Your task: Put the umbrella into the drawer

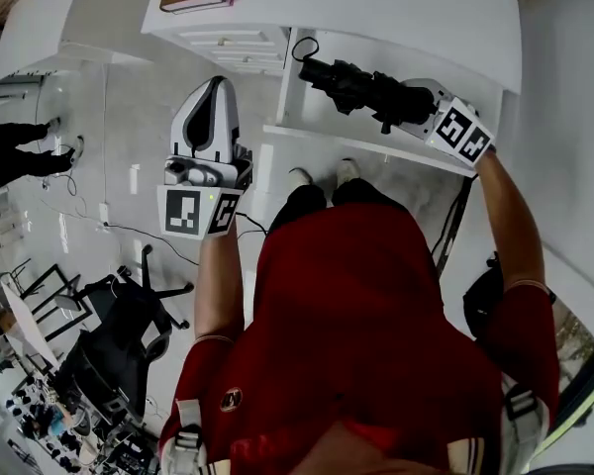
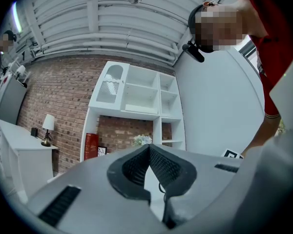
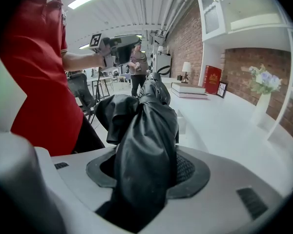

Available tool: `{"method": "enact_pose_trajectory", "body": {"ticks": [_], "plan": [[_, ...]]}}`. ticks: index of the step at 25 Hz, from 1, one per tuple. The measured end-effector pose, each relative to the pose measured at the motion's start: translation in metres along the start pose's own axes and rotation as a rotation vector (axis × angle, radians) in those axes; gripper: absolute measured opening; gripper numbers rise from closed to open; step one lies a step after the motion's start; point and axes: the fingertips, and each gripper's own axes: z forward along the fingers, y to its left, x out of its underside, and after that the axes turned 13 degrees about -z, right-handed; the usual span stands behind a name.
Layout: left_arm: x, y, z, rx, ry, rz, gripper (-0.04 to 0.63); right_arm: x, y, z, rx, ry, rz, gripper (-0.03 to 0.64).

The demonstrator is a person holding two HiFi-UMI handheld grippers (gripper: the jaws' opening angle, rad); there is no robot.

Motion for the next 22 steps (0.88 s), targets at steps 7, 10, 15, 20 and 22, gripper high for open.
{"method": "enact_pose_trajectory", "body": {"ticks": [7, 10, 15, 20, 22], "plan": [[0.018, 0.028, 0.019, -0.009, 0.002, -0.026, 0.006, 0.007, 0.000, 0.054, -0.088, 0.074, -0.041, 0.242], [0.023, 0.033, 0.021, -0.022, 0.008, -0.047, 0.006, 0.018, 0.007, 0.072, -0.136, 0.114, -0.050, 0.242], [0.025, 0.042, 0.019, -0.040, 0.018, -0.061, 0.006, 0.036, 0.019, 0.093, -0.207, 0.175, -0.059, 0.239], [0.032, 0.049, 0.019, -0.050, 0.037, -0.071, 0.006, 0.053, 0.029, 0.113, -0.266, 0.225, -0.045, 0.239], [0.032, 0.051, 0.019, -0.054, 0.043, -0.072, 0.006, 0.058, 0.031, 0.118, -0.279, 0.236, -0.042, 0.239]]}}
